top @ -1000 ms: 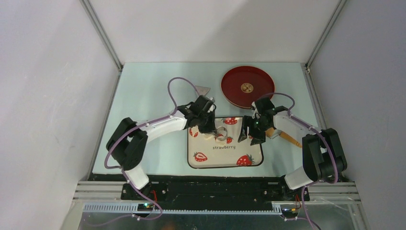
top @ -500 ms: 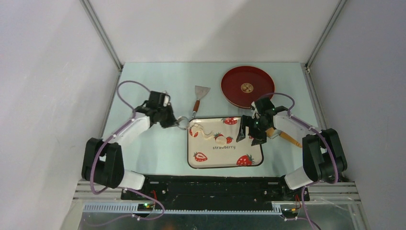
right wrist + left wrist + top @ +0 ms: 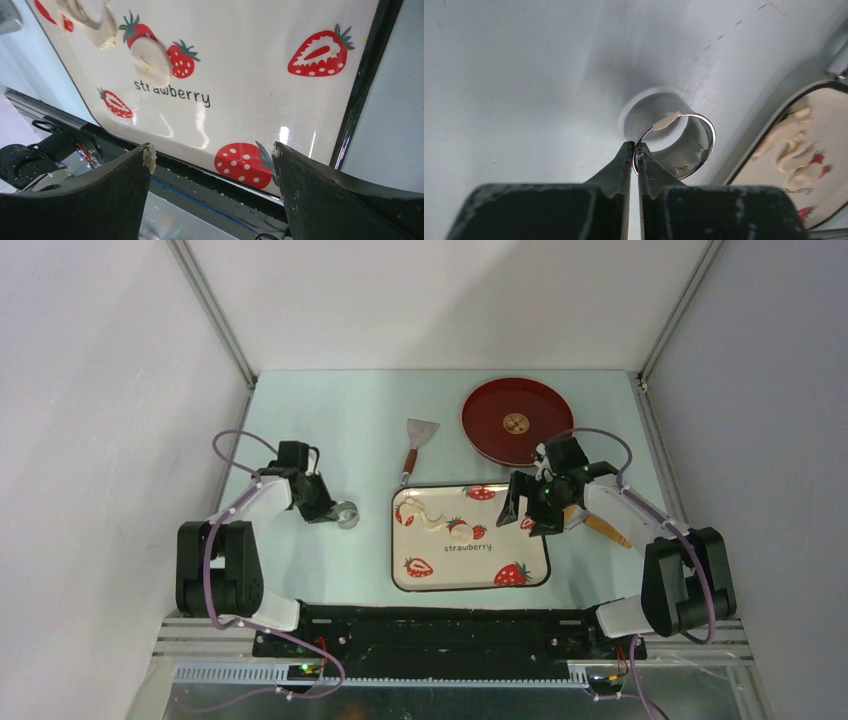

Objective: Roll out the dumpling wrappers from the dough

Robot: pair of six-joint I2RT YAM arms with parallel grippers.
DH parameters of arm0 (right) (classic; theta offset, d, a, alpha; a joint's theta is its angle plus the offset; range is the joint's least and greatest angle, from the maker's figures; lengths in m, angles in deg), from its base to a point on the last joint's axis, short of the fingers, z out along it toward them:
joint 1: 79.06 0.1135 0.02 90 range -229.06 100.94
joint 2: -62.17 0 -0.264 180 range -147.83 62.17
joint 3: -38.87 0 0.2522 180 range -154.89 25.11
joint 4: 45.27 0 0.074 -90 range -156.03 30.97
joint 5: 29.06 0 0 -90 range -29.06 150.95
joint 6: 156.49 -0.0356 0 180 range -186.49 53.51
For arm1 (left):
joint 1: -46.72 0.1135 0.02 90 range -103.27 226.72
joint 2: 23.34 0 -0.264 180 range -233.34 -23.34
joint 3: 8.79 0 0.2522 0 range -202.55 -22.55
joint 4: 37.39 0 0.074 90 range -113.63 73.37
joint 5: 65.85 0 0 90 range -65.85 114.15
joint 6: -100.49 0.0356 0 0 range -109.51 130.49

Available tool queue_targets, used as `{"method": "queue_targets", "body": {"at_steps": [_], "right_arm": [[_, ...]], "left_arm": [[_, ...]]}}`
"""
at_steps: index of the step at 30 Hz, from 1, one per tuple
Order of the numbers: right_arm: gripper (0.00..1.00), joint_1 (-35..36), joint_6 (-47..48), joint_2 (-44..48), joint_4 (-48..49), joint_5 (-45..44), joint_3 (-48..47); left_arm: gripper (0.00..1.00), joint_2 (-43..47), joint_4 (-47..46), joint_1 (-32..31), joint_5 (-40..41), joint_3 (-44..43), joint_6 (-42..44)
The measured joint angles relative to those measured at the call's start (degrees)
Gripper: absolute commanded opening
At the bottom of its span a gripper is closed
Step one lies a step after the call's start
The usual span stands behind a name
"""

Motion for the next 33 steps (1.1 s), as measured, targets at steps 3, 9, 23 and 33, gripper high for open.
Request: {"method": "queue_targets", "body": {"at_steps": [3,9,23,33], "right_arm": [[0.93,-1.2,0.0,1.8,-0.2,0.8,0.0],[0.92,-3.5,0.0,3.2,-0.8,2.5,-0.2],[0.88,-5.2,3.0,-8.1,-4.5,0.1,-20.3],[0.88,-5.2,6.3,-31.8,-9.2,-7.3,-50.1]], "left_arm": [[0.37,-1.4,0.6,0.0,0.9,0.0,0.7],[0.57,-1.0,1.4,0.0,2.2,0.0,1.9],[0.62,12.7,4.2,-4.2,5.7,-6.9,2.1],[0.7,-7.7,2.7,-18.6,3.9,-27.3,3.1]]}}
